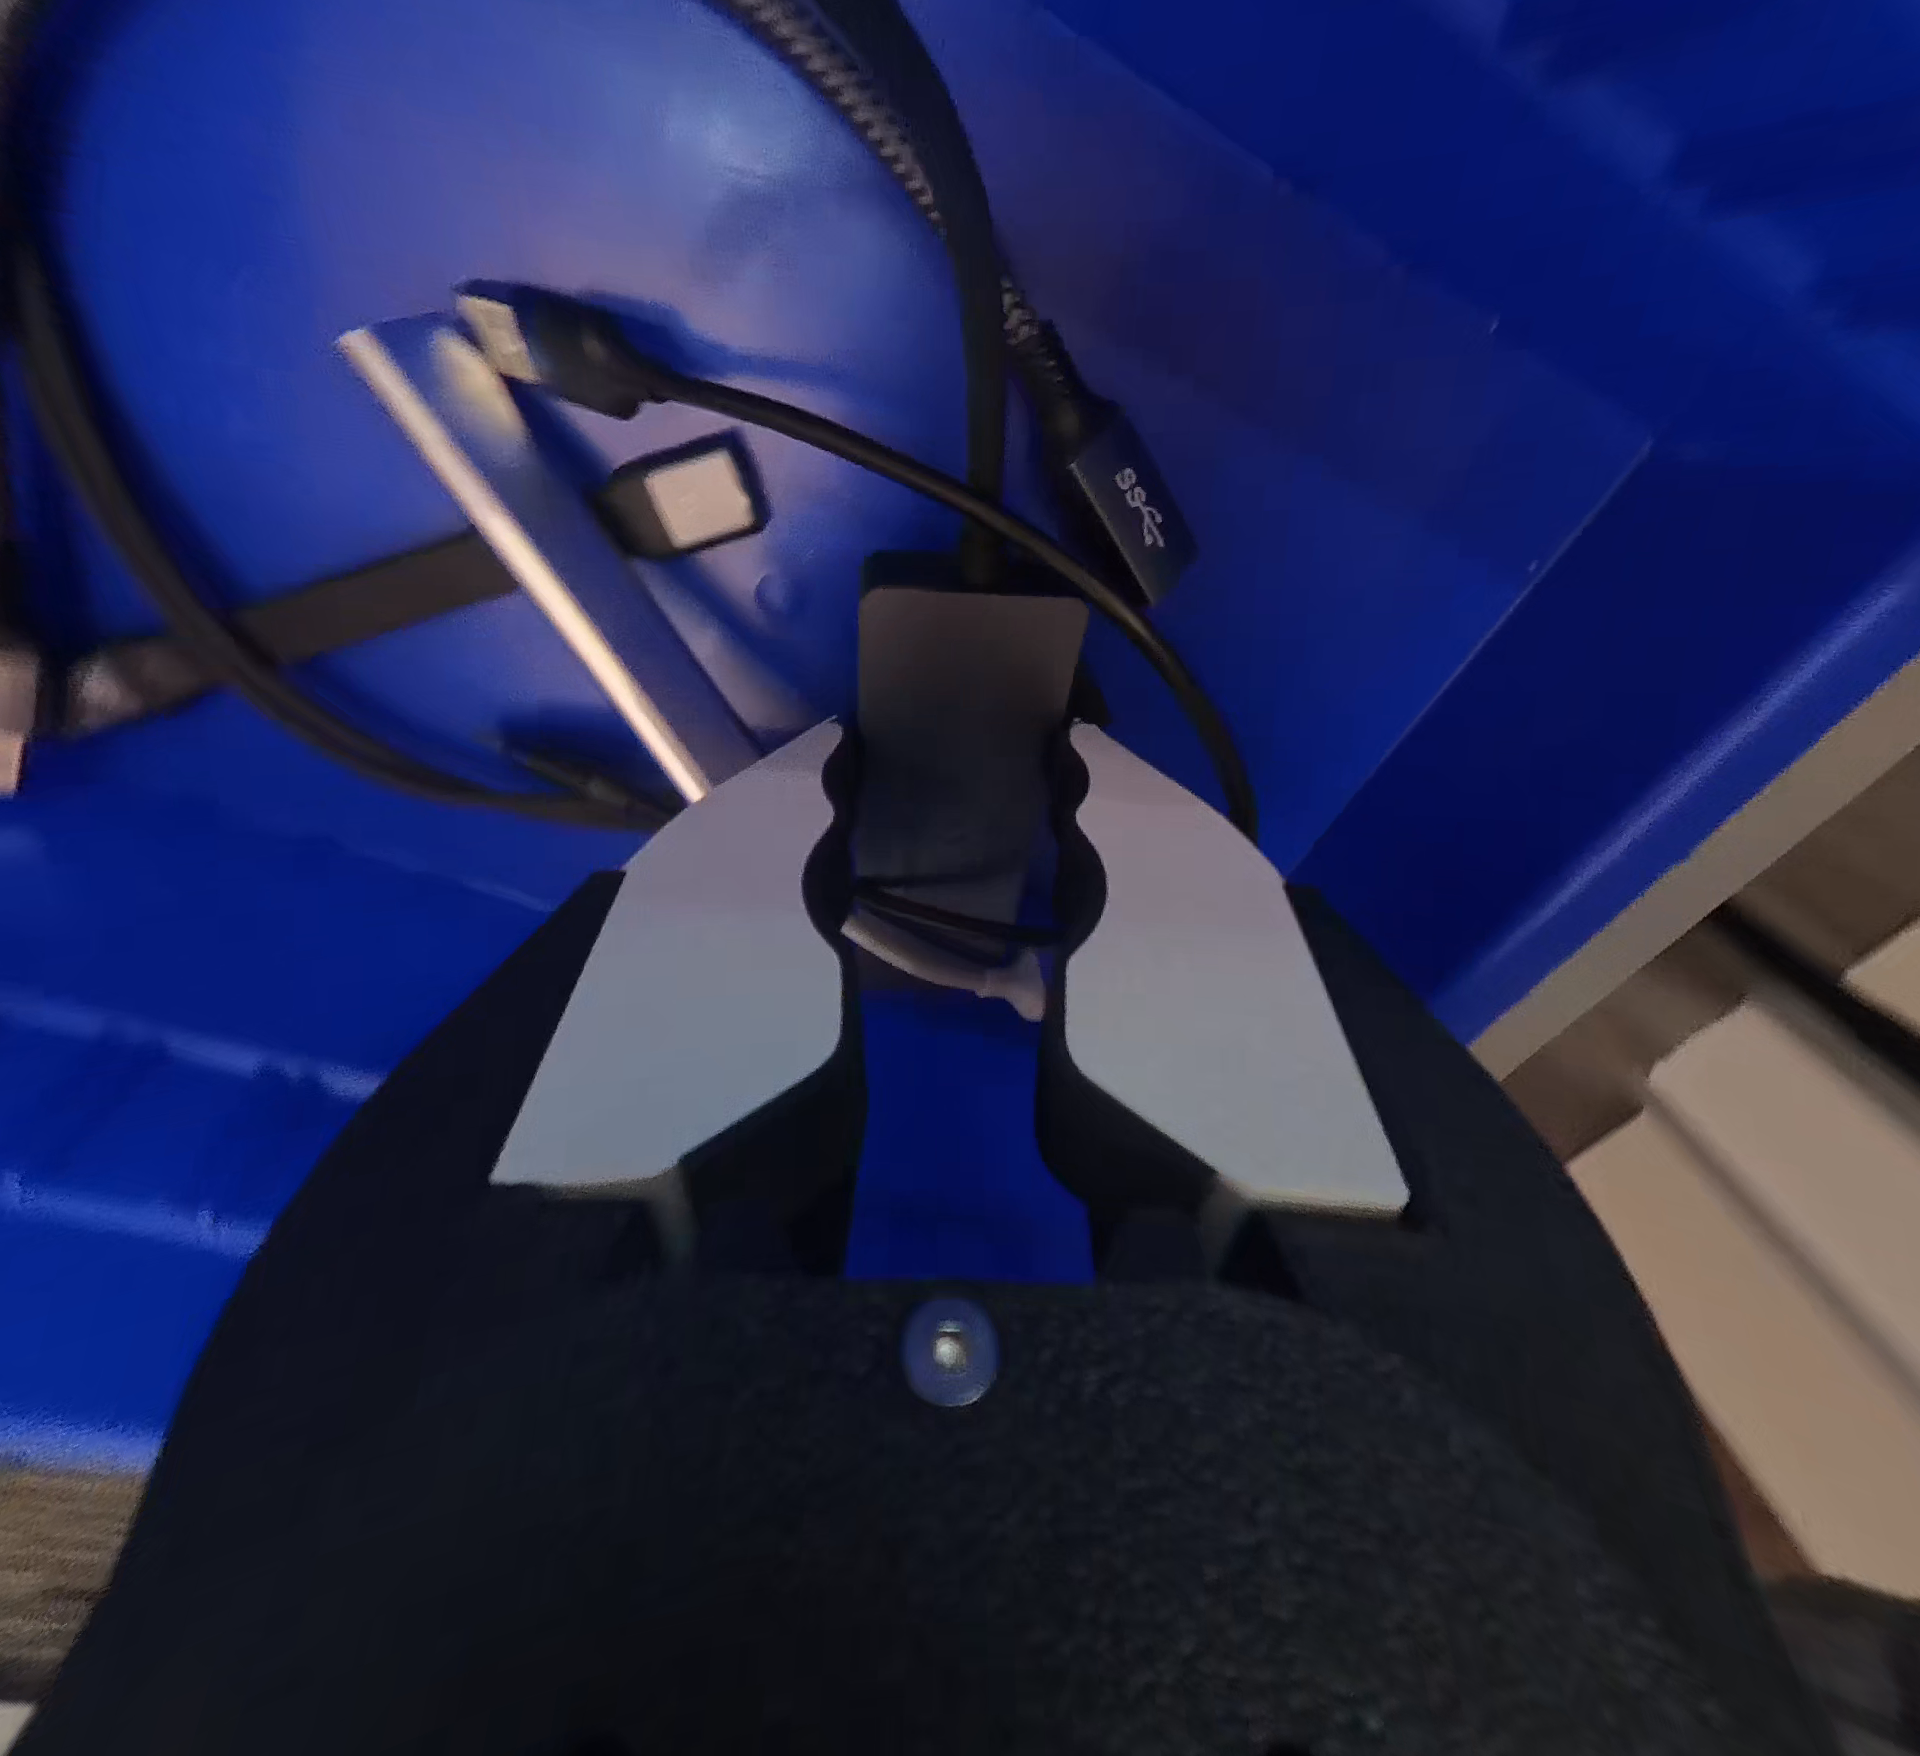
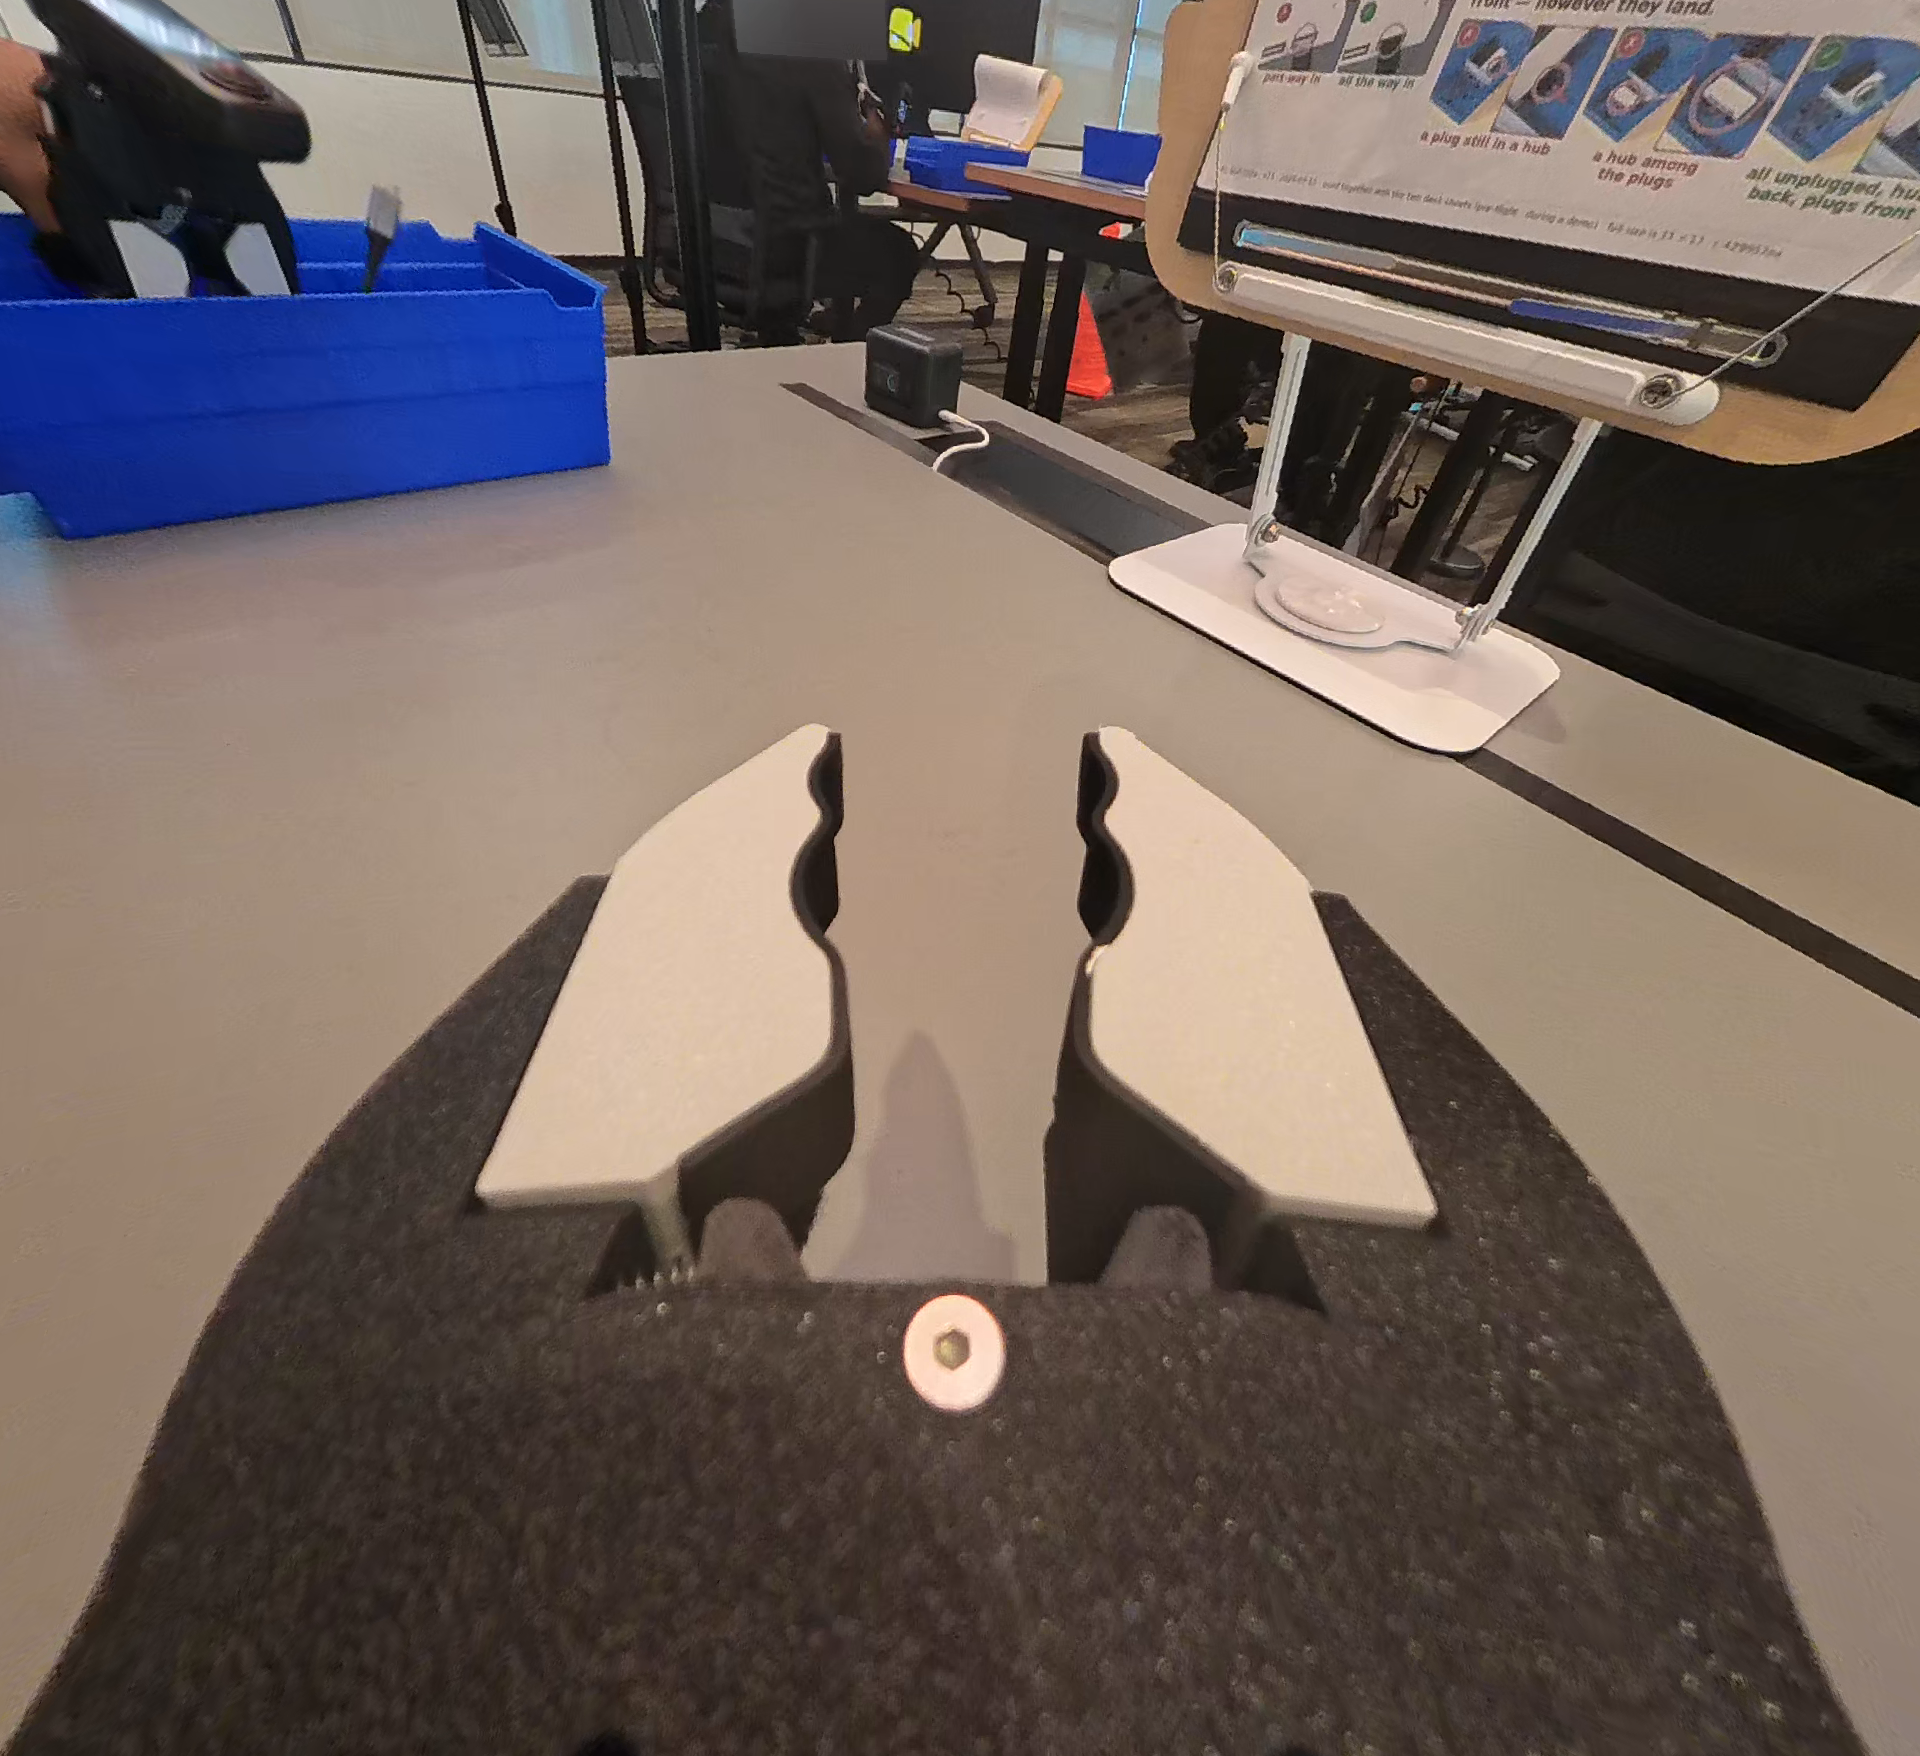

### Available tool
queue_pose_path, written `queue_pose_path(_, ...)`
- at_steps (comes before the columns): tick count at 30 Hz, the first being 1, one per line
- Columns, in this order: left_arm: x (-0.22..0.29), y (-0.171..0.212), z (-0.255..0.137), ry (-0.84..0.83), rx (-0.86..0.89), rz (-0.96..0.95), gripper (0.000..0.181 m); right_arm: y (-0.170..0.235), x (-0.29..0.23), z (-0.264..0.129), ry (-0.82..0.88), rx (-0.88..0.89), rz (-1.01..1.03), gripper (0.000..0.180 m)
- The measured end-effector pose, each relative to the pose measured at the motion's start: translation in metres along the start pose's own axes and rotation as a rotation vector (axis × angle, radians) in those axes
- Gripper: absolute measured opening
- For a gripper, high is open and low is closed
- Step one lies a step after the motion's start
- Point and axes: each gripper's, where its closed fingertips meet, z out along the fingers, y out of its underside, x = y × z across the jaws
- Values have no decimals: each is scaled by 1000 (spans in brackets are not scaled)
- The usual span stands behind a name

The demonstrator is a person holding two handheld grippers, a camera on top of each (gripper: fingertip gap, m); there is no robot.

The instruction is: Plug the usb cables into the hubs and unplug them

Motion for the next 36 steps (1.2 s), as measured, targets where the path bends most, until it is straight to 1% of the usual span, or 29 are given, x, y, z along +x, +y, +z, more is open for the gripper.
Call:
queue_pose_path(4, -7, 6, -23, -83, 58, -114, 35, -2, -2, -2, -8, 8, -1, 42)
queue_pose_path(8, -18, 23, -59, -286, -14, -173, 35, -3, -4, -6, -16, 22, 6, 42)
queue_pose_path(11, -15, 22, -86, -422, -85, -151, 34, -5, -6, -8, -24, 33, 6, 42)
queue_pose_path(13, -5, 7, -99, -408, -18, -175, 34, -6, -9, -9, -36, 38, 9, 42)
queue_pose_path(17, 3, -27, -128, -384, 211, -261, 34, -9, -13, -11, -48, 44, -9, 41)
queue_pose_path(19, 4, -45, -145, -341, 357, -350, 34, -9, -15, -12, -54, 46, -9, 41)
queue_pose_path(20, 2, -46, -150, -355, 362, -390, 35, -9, -16, -13, -59, 49, -4, 41)
queue_pose_path(21, -3, -39, -152, -409, 302, -406, 35, -10, -16, -13, -61, 52, -3, 41)
queue_pose_path(23, -9, -22, -152, -502, 119, -409, 34, -9, -16, -14, -60, 49, -3, 41)
queue_pose_path(24, -7, -15, -150, -494, 43, -438, 34, -9, -16, -14, -62, 49, -1, 41)
queue_pose_path(26, 2, -9, -142, -410, -54, -499, 34, -9, -18, -14, -73, 47, 7, 41)
queue_pose_path(28, 11, -8, -138, -318, -102, -559, 34, -9, -19, -14, -76, 48, 2, 41)
queue_pose_path(30, 14, -11, -141, -276, -102, -577, 34, -9, -21, -13, -78, 42, -10, 41)
queue_pose_path(32, 13, -18, -149, -250, -47, -587, 34, -8, -23, -12, -77, 30, -27, 41)
queue_pose_path(36, 14, -40, -173, -174, 193, -603, 34, -5, -26, -11, -93, 18, -29, 41)
